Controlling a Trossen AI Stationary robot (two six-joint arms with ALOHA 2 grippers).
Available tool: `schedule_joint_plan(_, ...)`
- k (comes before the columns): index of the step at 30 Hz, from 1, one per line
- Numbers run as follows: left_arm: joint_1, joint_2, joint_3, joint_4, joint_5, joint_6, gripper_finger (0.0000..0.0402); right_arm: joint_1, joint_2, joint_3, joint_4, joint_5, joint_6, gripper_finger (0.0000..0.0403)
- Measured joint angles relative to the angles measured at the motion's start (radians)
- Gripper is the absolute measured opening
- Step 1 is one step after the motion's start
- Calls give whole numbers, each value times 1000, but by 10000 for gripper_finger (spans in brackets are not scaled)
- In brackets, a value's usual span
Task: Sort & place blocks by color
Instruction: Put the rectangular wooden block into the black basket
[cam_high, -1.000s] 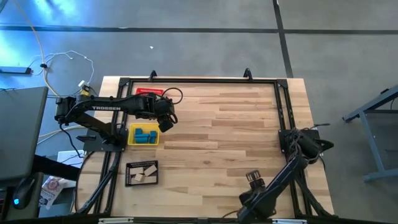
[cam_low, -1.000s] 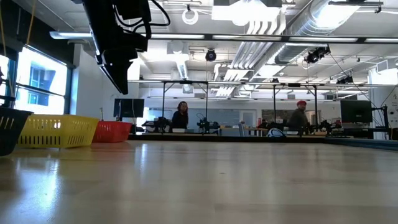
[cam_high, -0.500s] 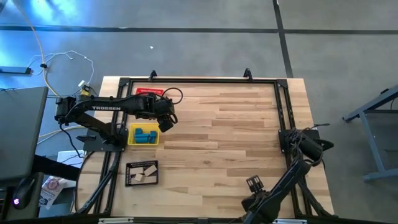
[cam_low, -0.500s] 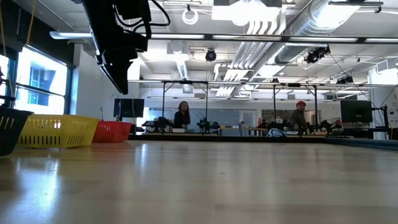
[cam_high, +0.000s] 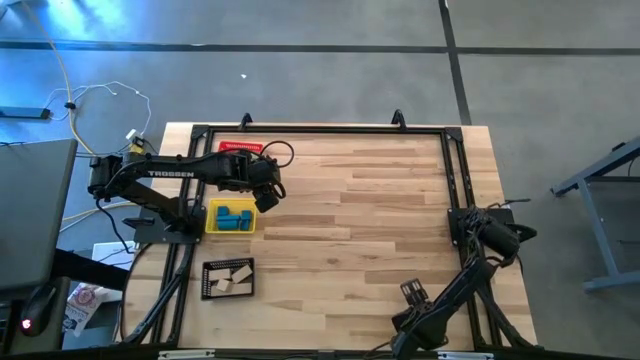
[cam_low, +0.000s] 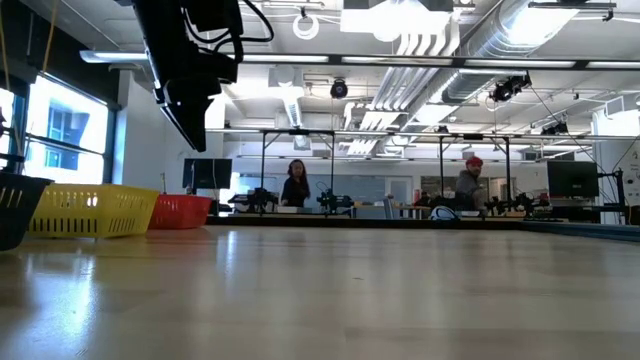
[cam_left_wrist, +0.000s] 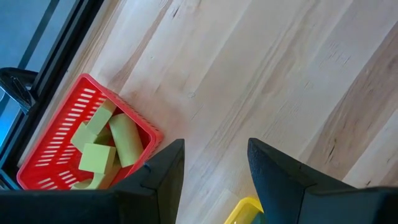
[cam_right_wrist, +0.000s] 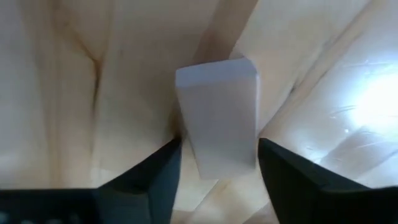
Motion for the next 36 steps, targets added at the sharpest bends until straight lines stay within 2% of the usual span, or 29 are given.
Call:
schedule_joint_plan(6,0,0,0,0,8,9,163,-1,-2,-1,26,-11,18,98)
schedule_joint_plan(11,-20,0,0,1,82,39,163,-1,-1,-3,26,-9,119,92)
schedule_joint_plan(17,-64,0,0,7,182,-92,163,-16,2,9,16,9,251,92)
schedule_joint_plan(19,-82,0,0,8,220,-121,163,-27,4,28,13,58,283,92)
schedule_joint_plan(24,-122,0,0,38,310,-130,163,-63,6,84,30,268,333,92)
schedule_joint_plan(28,-155,0,0,74,395,-157,163,-99,6,137,49,396,342,92)
schedule_joint_plan(36,-236,0,0,248,415,-330,163,-185,5,233,60,655,312,92)
